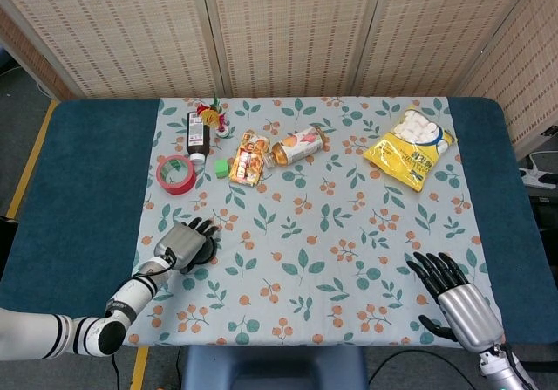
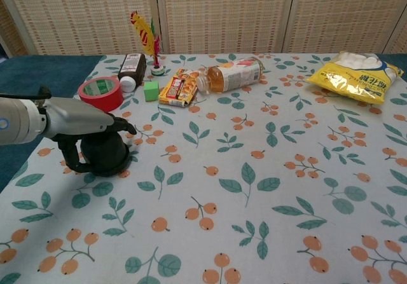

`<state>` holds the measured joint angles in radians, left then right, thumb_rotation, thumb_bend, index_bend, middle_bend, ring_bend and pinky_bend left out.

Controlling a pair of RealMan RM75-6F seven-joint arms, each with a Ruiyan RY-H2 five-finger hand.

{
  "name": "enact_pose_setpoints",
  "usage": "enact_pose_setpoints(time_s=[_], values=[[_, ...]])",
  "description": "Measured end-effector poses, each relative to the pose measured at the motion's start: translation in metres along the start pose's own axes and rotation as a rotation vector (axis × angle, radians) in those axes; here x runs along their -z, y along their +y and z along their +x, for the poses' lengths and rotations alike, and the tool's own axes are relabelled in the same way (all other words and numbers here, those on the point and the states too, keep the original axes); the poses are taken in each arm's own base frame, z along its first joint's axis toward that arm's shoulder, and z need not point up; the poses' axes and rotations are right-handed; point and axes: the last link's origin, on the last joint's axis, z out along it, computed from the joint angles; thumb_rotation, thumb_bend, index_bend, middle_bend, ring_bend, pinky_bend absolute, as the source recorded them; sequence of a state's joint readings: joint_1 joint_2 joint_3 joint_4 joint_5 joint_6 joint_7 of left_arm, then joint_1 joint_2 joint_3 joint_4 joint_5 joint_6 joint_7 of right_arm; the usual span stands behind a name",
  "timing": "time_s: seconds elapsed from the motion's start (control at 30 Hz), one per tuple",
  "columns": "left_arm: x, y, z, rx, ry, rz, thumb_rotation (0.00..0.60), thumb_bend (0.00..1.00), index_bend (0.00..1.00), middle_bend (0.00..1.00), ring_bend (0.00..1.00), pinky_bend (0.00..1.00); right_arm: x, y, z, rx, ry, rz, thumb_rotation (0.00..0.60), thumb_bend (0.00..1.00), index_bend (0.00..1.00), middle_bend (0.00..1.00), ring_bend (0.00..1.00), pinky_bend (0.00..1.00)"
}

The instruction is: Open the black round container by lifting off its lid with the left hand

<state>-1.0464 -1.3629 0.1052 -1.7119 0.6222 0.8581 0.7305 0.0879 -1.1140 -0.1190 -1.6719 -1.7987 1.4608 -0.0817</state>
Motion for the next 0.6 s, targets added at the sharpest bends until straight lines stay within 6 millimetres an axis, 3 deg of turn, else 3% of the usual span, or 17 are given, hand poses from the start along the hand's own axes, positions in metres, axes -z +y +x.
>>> enact_pose_setpoints(time_s=[0.6], values=[[-0.0045,0.0037,0.0032,0.071,0.078,-0.043,0.6,0.29,0.0,0.0,0.0,0.13,0.0008,0.0019,0.0027,-0.006,0.009,-0.003,0.6,0.12,0.0,0.0,0.0,0.0]])
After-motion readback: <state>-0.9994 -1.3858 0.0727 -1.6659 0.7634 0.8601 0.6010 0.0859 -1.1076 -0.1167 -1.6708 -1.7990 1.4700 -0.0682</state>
